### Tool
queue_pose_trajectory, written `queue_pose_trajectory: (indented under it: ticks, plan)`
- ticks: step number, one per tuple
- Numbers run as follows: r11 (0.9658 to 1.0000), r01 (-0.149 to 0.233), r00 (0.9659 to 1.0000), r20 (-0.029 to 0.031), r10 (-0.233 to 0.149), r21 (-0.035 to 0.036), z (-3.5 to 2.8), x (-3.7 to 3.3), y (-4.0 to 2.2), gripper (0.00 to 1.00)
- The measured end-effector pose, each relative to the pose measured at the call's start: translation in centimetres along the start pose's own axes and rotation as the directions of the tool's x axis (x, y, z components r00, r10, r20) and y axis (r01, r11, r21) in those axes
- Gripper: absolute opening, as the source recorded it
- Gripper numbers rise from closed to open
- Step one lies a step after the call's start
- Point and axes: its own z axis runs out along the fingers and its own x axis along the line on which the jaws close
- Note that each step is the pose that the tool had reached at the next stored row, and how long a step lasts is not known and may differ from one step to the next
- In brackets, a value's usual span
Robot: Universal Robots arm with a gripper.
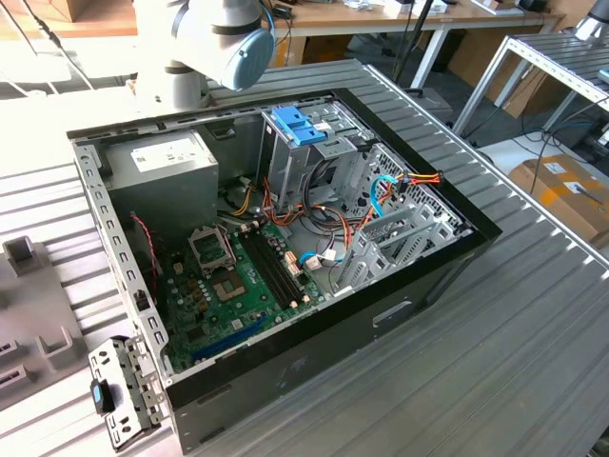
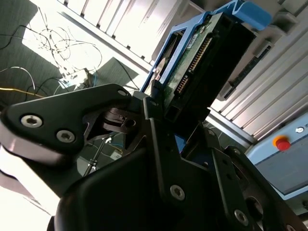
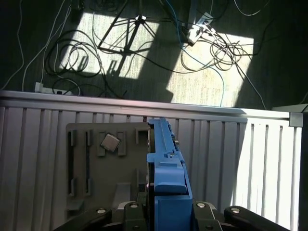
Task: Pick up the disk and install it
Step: 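Pick up the disk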
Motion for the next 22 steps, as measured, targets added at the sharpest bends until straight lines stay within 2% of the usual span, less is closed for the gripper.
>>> queue_pose_trajectory:
  ticks: [10,17,22]
  plan:
    - [1.0,0.0,1.0,0.0003,0.0,-0.0002,-1.63,-0.12,0.02,0.37]
    - [1.0,0.0,1.0,0.001,0.0,0.0,-1.71,-0.12,0.02,0.37]
    - [1.0,0.0,1.0,0.001,0.0,-0.0001,-1.75,0.31,-0.05,0.37]
